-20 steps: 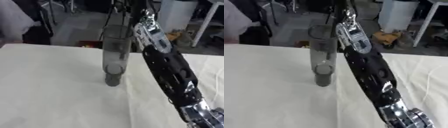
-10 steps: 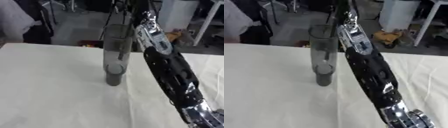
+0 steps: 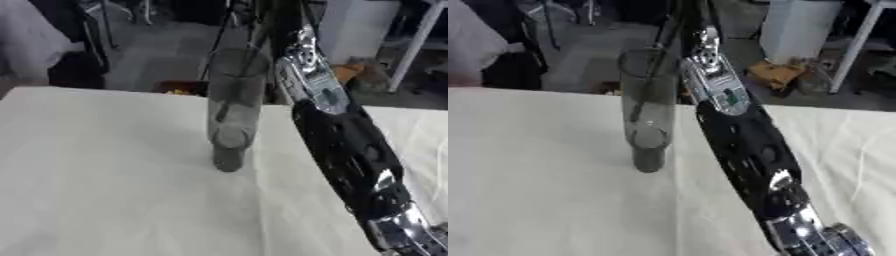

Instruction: Arrange flowers into the vase.

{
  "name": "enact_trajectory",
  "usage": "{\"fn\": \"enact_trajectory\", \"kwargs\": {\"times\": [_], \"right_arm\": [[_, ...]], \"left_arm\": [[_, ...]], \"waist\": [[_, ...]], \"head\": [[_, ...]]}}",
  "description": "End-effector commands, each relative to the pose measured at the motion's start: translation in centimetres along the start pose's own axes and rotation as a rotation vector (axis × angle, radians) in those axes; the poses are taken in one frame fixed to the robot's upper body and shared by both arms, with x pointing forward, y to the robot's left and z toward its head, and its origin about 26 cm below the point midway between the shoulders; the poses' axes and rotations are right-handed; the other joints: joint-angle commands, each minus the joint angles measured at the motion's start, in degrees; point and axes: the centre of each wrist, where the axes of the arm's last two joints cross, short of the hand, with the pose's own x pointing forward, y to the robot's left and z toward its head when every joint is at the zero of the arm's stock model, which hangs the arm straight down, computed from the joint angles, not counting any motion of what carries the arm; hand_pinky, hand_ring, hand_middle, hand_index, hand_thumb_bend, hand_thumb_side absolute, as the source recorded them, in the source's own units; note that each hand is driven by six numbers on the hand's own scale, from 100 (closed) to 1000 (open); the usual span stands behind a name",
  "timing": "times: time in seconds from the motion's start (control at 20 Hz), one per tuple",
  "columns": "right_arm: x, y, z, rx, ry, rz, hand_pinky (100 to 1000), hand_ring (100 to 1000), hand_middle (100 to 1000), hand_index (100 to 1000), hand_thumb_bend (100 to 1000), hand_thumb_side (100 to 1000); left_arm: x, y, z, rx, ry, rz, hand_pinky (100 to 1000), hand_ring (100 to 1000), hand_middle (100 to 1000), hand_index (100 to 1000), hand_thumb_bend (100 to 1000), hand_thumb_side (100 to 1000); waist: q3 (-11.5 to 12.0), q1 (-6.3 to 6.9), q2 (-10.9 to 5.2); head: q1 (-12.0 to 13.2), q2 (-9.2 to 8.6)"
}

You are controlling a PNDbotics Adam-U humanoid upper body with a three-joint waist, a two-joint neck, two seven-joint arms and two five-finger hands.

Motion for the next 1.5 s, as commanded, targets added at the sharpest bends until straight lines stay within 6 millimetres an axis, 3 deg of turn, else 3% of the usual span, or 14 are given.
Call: {"fn": "enact_trajectory", "kwargs": {"times": [0.05,0.5,0.9,1.5], "right_arm": [[1.2,-0.9,-0.7,0.011,-0.056,0.065,402,1000,202,197,448,908],[0.8,-1.8,-0.5,0.045,-0.099,0.226,435,1000,223,208,416,904],[1.1,-2.5,-0.4,0.081,-0.115,0.336,513,1000,272,294,414,925],[1.2,-3.5,-0.3,0.175,-0.076,0.506,621,1000,325,336,314,905]], "left_arm": [[0.4,0.1,-0.6,-0.002,-0.025,0.001,453,599,751,821,100,1000],[0.4,0.1,-0.5,-0.001,-0.023,-0.001,452,599,750,821,100,1000],[0.5,0.1,-0.6,-0.002,-0.024,-0.002,453,599,751,821,100,1000],[0.5,0.2,-0.6,-0.003,-0.024,-0.004,453,601,751,821,100,1000]], "waist": [[0.0,0.40,-1.03],[-0.2,0.37,-1.03],[-0.6,0.33,-1.07],[-1.0,0.28,-1.24]], "head": [[0.1,-0.64],[0.4,-0.62],[0.9,-0.55],[1.5,-0.65]]}}
